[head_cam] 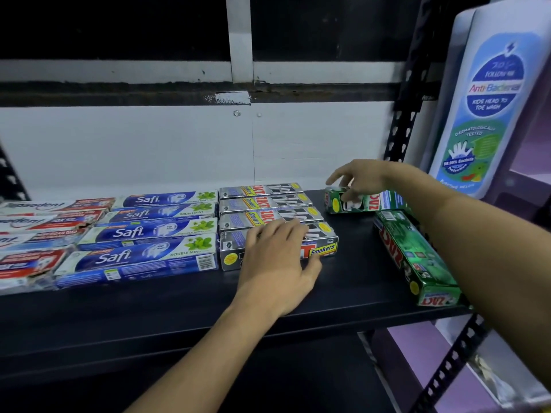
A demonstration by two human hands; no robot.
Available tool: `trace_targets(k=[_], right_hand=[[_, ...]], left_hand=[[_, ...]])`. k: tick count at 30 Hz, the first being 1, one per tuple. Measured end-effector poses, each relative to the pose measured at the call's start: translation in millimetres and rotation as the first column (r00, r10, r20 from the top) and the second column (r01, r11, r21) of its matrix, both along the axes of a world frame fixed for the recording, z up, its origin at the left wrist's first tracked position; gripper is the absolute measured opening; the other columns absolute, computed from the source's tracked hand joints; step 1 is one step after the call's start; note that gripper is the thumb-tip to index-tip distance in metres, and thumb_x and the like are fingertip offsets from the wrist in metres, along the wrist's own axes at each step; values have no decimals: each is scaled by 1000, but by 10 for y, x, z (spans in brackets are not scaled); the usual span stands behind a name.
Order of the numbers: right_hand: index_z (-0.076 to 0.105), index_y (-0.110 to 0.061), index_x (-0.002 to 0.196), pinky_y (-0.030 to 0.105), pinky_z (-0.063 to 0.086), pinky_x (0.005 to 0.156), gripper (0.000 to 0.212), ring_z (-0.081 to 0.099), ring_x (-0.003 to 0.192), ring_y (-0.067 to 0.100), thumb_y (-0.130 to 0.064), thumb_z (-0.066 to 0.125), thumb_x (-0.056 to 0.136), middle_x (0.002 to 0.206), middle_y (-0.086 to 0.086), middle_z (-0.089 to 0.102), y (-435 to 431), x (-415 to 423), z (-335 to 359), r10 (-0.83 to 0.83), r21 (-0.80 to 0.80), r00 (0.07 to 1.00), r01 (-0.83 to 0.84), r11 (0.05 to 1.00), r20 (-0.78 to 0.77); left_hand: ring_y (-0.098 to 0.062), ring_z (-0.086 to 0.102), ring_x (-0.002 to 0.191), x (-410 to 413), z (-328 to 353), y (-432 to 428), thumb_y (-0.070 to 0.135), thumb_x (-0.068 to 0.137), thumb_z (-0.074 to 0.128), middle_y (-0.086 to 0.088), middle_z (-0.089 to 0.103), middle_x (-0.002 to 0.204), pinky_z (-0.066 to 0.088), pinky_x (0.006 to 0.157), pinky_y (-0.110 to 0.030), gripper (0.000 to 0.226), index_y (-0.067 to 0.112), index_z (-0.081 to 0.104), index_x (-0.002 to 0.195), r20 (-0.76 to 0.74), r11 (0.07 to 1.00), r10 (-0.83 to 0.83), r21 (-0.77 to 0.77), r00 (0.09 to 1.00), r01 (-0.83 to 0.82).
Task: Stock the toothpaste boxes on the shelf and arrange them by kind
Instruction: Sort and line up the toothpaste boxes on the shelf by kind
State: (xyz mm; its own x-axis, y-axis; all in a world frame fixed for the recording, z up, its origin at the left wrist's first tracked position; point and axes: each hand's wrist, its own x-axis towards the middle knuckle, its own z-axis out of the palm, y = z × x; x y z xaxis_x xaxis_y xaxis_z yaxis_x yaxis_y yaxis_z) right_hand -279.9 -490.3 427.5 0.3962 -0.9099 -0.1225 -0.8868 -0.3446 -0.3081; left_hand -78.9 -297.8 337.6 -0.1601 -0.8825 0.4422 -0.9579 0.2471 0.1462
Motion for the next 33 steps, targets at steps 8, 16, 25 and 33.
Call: trace_targets(k=[8, 16, 25, 33], right_hand=[[33, -38, 148, 37, 54, 80, 60, 67, 90, 14, -23, 60, 97, 103, -3, 68, 120, -238, 300, -30, -268, 763, 263, 927, 646], [48, -16, 131, 39, 61, 65, 43, 71, 82, 28, -27, 66, 93, 114, 14, 66, -23, -482, -20, -391, 75, 396, 616, 784, 831], [59, -3, 121, 37, 48, 77, 65, 59, 97, 34, -57, 65, 86, 101, 14, 63, 22, -657, -138, -505, -348, 863, 479, 806, 21], [60, -24, 135, 31, 45, 89, 56, 57, 114, 26, -53, 64, 88, 128, 7, 64, -30, -343, -248, -253, -277, 946, 192, 941, -202]], left_hand=[[-10, 24, 143, -2, 4, 12, 55, 97, 38, 16, 36, 154, 8, 117, -34, 56, 31, 37, 148, 1, 1000, 4, -5, 1000, -4], [-10, 25, 143, -8, 5, 16, 56, 96, 40, 16, 36, 153, 8, 117, -34, 57, 31, 38, 147, -1, 1000, 4, -6, 1000, -4], [-10, 24, 143, -16, 11, 8, 58, 94, 40, 16, 34, 154, 9, 118, -34, 60, 32, 36, 148, 2, 1000, 12, 5, 1000, -12], [-11, 23, 143, -8, 18, 18, 59, 94, 41, 16, 34, 154, 8, 117, -34, 60, 32, 36, 148, -6, 1000, 1, -3, 1000, -1]])
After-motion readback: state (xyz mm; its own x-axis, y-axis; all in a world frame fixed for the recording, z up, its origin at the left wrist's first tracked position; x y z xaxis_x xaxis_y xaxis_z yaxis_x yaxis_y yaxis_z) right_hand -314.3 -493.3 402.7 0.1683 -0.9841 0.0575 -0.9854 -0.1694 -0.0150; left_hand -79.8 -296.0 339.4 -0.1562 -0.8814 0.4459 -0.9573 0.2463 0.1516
